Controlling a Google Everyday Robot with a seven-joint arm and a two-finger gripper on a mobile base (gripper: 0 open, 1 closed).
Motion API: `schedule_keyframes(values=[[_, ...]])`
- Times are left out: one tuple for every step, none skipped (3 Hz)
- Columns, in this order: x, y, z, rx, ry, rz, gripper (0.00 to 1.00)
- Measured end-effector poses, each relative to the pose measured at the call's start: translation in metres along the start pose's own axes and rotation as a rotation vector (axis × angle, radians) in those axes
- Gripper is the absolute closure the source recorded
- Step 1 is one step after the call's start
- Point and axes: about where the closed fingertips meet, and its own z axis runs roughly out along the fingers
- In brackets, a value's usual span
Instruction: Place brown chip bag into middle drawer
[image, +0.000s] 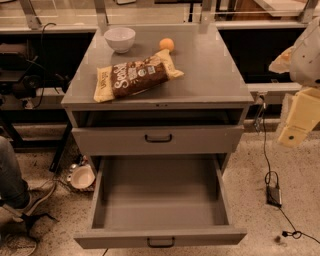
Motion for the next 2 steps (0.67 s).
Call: schedule_keyframes(values=[[0.000, 0.000, 0.000, 0.000, 0.000, 0.000, 0.00], [-0.011, -0.026, 0.012, 0.049, -0.019, 0.014, 0.00]])
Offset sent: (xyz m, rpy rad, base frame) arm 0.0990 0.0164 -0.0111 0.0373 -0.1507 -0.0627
